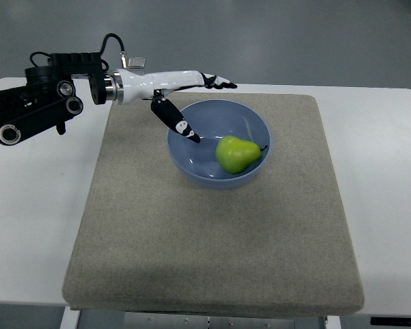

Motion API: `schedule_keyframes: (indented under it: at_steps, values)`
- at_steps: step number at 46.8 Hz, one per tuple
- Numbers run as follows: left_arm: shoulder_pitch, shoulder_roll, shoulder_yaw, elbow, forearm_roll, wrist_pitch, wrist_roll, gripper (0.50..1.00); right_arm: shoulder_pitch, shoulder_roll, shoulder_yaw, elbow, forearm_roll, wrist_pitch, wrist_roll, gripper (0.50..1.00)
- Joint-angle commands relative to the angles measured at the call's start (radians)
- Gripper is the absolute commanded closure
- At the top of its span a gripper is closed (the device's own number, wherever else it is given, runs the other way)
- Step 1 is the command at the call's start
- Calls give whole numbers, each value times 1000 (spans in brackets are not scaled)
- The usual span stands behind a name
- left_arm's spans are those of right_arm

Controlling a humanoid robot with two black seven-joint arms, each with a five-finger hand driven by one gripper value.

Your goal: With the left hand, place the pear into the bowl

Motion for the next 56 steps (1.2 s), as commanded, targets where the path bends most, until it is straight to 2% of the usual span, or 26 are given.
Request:
schedule_keyframes:
  at_steps: [1, 16, 24, 34, 38, 45, 56]
  values:
    - [-14, 31, 10, 30, -140, -2, 0, 506, -1, 0, 0, 0, 0, 0, 0, 574]
    - [-17, 125, 2, 162, -496, -25, 2, 506, -1, 0, 0, 1, 0, 0, 0, 574]
    - [23, 132, -1, 208, -651, -91, 2, 506, -1, 0, 0, 0, 0, 0, 0, 574]
    - [61, 140, -1, 279, -876, -104, 2, 504, 0, 0, 0, 1, 0, 0, 0, 574]
    - [83, 141, -1, 325, -973, -158, 11, 506, 0, 0, 0, 0, 0, 0, 0, 574]
    - [113, 140, -2, 435, -1109, -308, 108, 504, 0, 0, 0, 0, 0, 0, 0, 574]
    - [159, 140, -4, 506, -1368, -313, 364, 504, -1, 0, 0, 0, 0, 0, 0, 574]
